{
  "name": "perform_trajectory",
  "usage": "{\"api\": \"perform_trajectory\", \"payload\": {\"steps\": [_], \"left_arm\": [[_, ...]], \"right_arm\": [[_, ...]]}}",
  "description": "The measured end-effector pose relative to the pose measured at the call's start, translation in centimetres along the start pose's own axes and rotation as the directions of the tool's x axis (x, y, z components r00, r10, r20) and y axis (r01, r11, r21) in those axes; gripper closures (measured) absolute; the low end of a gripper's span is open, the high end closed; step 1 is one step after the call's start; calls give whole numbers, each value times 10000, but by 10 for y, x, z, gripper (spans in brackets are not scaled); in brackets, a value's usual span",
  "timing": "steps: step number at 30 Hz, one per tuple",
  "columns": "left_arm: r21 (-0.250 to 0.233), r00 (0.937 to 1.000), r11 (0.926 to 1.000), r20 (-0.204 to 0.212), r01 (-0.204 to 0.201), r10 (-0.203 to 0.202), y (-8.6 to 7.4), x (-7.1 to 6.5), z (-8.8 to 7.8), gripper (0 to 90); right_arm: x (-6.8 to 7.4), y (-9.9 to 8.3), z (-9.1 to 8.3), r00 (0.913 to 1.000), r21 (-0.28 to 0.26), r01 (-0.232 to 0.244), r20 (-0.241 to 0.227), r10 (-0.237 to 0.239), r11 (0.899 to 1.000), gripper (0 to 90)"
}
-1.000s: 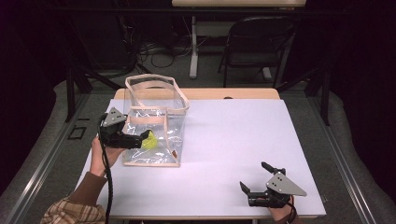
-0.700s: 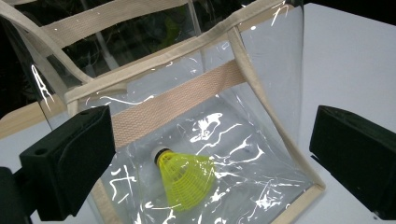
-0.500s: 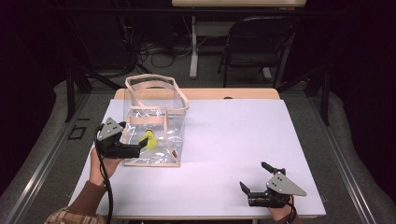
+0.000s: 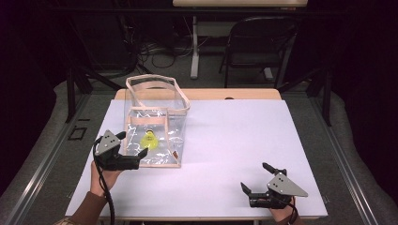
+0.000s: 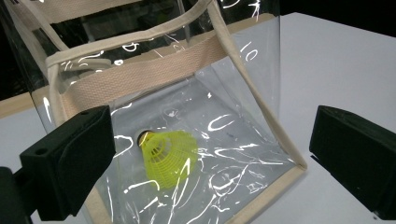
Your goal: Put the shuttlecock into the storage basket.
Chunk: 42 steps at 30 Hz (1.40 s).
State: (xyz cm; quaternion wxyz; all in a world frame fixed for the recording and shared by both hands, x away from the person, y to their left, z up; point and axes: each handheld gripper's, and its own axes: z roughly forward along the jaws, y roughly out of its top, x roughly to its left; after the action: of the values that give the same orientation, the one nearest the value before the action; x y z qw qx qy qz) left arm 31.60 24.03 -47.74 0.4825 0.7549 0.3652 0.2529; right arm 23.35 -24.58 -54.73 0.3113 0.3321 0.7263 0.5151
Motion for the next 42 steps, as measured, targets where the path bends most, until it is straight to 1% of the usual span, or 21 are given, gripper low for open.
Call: {"api": "perform_trajectory", "payload": {"steps": [4, 9, 11, 12, 14, 16, 20, 26, 28, 31, 36, 42], "left_arm": [[-141, 9999, 9999, 154, -32, 34, -9, -2, -2, 2], [-338, 9997, 9993, 198, 131, -125, -20, -2, -6, 2], [-307, 9996, 9994, 208, 170, -164, -24, -2, -7, 2], [-348, 9994, 9991, 258, 235, -226, -27, -2, -7, 2], [-388, 9994, 9990, 259, 235, -225, -31, -3, -8, 2], [-501, 9992, 9985, 348, 202, -184, -36, -4, -9, 2], [-531, 9988, 9985, 462, 159, -135, -44, -7, -10, 2], [-664, 9981, 9978, 620, 80, -39, -53, -12, -11, 1], [-707, 9973, 9975, 730, 95, -43, -55, -14, -11, 1], [-717, 9968, 9974, 799, -22, 79, -59, -17, -12, 1], [-627, 9955, 9980, 952, 25, 34, -66, -20, -11, 1], [-635, 9939, 9978, 1074, -167, 235, -73, -24, -12, 1]], "right_arm": [[0, 0, 0, 10000, 8, 6, 4, -6, 10000, 1], [0, 0, 0, 10000, 29, 3, -5, -3, 10000, 1], [0, 0, 0, 10000, 29, 1, -11, -1, 10000, 1], [0, 0, 0, 10000, 34, -1, -14, 1, 10000, 1], [0, 0, 1, 10000, 37, -2, -18, 3, 10000, 1], [0, 0, 1, 10000, 36, 7, -14, -7, 10000, 1], [0, 0, 1, 10000, 38, 9, -12, -9, 10000, 1], [0, 0, 1, 10000, 35, 14, -27, -14, 10000, 1], [0, 0, 1, 10000, 30, 9, -32, -9, 10000, 1], [0, 0, 1, 10000, 26, 11, -31, -11, 10000, 1], [0, 0, 0, 10000, 21, 15, -31, -14, 10000, 1], [0, 0, 1, 10000, 28, 17, -35, -17, 10000, 1]]}}
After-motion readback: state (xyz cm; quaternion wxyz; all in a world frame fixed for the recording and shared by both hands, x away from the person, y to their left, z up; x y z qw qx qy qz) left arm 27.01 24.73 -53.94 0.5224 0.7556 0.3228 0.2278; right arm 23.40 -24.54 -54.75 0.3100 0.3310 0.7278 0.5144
